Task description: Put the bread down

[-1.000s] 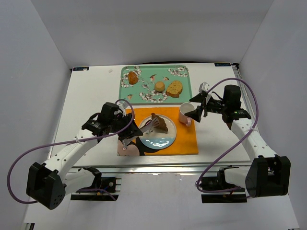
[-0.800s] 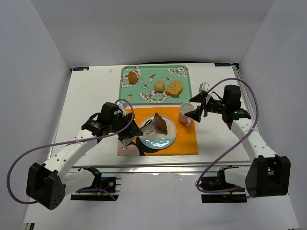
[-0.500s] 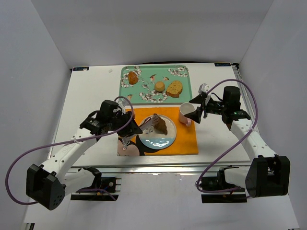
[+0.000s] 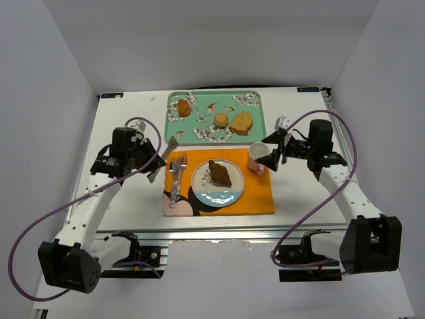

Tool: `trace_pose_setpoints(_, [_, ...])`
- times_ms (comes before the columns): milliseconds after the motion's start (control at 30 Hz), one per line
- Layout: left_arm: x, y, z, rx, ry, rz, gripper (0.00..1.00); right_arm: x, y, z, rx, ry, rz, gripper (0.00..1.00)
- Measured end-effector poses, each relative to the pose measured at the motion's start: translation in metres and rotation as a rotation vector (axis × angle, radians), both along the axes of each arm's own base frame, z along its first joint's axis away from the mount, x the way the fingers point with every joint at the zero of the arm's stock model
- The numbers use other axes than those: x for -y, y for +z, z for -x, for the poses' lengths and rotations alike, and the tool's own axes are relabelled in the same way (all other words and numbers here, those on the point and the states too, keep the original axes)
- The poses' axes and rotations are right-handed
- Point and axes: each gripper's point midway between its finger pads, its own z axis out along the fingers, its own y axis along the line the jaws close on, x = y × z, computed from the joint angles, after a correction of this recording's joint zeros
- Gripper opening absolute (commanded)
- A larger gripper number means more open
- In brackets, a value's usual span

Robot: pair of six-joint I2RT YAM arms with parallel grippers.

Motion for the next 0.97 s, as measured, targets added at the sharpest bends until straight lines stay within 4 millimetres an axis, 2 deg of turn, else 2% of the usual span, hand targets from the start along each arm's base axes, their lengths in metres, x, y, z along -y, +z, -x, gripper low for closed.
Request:
trace_pose_setpoints(100, [-0.034, -0.014, -0.025, 0.042, 0.051, -0.132, 0.0, 0.0, 0.0, 0.0, 0.009, 0.006, 0.003, 0.85])
trace_pose_setpoints(267, [-0.073, -0.052, -0.057, 0.109, 0.03, -0.386, 0.0, 0.0, -0.001, 0.002, 0.006, 0.014, 0.005, 0.85])
trace_pose_setpoints(333, [-0.091, -0.073, -0.065, 0.099, 0.033, -0.478, 0.11, 0.0, -0.001, 0.002, 0.008, 0.014, 0.006, 0.84])
trace_pose_setpoints(433, [-0.116, -0.106, -0.074, 0.071, 0.038, -0.567, 0.22, 0.0, -0.002, 0.001, 0.016, 0.015, 0.01, 0.85])
trace_pose_setpoints(533, [-0.133, -0.123, -0.08, 0.094, 0.062, -0.602, 0.36, 0.001, -0.004, 0.0, 0.016, 0.01, 0.021, 0.89])
trace_pose_setpoints(567, [-0.136, -0.128, -0.078, 0.094, 0.07, -0.608, 0.47, 0.002, -0.005, 0.0, 0.012, 0.006, 0.026, 0.89])
trace_pose_setpoints(600, [-0.139, -0.133, -0.076, 0.088, 0.07, -0.614, 0.64, 0.002, -0.005, -0.002, 0.01, -0.001, 0.032, 0.89])
trace_pose_setpoints(633, [-0.141, -0.139, -0.073, 0.077, 0.074, -0.615, 0.85, 0.004, -0.006, -0.005, 0.001, -0.02, 0.037, 0.89])
trace_pose_setpoints(700, [-0.146, -0.149, -0.068, 0.048, 0.083, -0.613, 0.97, 0.007, -0.008, -0.011, -0.026, -0.069, 0.048, 0.89])
trace_pose_setpoints(833, [-0.155, -0.16, -0.063, 0.011, 0.112, -0.606, 0.98, 0.021, -0.019, -0.032, -0.126, -0.24, 0.083, 0.89])
trace_pose_setpoints(967, [-0.162, -0.158, -0.057, 0.006, 0.148, -0.598, 0.98, 0.037, -0.024, -0.054, -0.189, -0.414, 0.119, 0.89])
